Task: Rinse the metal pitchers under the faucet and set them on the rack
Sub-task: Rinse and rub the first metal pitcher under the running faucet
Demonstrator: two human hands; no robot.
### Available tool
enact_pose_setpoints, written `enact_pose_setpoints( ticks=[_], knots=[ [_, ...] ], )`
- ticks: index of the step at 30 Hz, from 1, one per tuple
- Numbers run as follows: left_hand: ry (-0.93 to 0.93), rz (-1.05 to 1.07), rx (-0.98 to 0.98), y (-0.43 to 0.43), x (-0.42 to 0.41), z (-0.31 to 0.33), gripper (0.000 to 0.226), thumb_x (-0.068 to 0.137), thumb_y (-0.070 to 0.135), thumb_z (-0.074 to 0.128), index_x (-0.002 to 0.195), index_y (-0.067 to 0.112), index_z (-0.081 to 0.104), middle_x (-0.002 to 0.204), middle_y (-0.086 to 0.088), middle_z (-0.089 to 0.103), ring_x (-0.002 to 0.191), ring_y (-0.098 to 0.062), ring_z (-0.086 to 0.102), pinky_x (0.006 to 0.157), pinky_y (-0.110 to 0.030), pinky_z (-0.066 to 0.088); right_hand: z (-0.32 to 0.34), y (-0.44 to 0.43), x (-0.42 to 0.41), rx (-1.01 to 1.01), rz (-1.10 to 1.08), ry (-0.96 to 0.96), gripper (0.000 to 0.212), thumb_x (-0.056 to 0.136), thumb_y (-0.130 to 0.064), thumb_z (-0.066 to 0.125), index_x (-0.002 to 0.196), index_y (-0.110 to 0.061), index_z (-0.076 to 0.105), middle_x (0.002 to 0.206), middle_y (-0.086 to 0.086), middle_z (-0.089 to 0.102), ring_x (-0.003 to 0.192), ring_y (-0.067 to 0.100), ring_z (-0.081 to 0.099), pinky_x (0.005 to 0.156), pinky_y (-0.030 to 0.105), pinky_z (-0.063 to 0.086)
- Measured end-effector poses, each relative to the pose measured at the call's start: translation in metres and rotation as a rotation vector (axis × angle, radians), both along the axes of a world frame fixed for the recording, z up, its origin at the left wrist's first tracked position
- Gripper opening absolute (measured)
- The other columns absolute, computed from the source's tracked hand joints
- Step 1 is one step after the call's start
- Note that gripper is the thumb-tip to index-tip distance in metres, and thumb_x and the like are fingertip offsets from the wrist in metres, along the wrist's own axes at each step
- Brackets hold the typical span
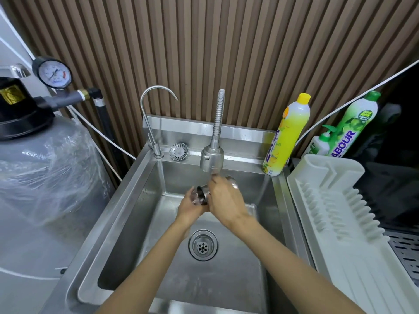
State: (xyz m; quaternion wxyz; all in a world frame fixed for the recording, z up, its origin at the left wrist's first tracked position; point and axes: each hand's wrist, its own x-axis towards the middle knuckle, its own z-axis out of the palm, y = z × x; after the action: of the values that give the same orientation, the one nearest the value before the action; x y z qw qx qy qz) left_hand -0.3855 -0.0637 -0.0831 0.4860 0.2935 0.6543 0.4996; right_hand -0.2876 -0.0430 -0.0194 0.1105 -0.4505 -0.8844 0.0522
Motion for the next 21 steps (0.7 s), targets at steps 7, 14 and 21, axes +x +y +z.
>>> enact_pose_setpoints(
  ticks=[7,14,21],
  knots=[
    [0.117,-0.074,-0.021,-0.005,-0.006,-0.01,0.061,0.078,-0.002,0.062,0.133,0.018,0.043,0.124,-0.008,0.059,0.111,-0.023,0.058,0.101,-0.044,0.045,-0.019,-0.004,-0.007,0.108,0.181,-0.074,0.034,0.08,0.006,0.046,0.112,-0.001,0.055,0.116,0.013,0.051,0.109,0.031,0.047,0.095,0.04,0.038],
    [-0.017,-0.142,-0.01,0.0,0.003,-0.004,0.053,0.09,0.015,0.056,0.139,0.023,0.036,0.136,-0.003,0.047,0.124,-0.018,0.047,0.1,-0.043,0.047,-0.013,0.006,0.002,0.384,0.275,0.021,0.026,0.057,0.001,0.071,0.08,-0.011,0.068,0.081,0.002,0.064,0.08,0.022,0.063,0.084,0.031,0.052],
    [-0.196,-0.15,-0.009,0.002,0.006,-0.001,0.052,0.089,0.021,0.06,0.135,0.022,0.035,0.129,-0.006,0.057,0.119,-0.018,0.054,0.1,-0.04,0.046,-0.02,0.013,0.018,0.476,0.278,0.097,0.027,0.053,0.005,0.076,0.073,-0.008,0.064,0.081,0.007,0.063,0.087,0.024,0.057,0.083,0.039,0.055]
  ],
)
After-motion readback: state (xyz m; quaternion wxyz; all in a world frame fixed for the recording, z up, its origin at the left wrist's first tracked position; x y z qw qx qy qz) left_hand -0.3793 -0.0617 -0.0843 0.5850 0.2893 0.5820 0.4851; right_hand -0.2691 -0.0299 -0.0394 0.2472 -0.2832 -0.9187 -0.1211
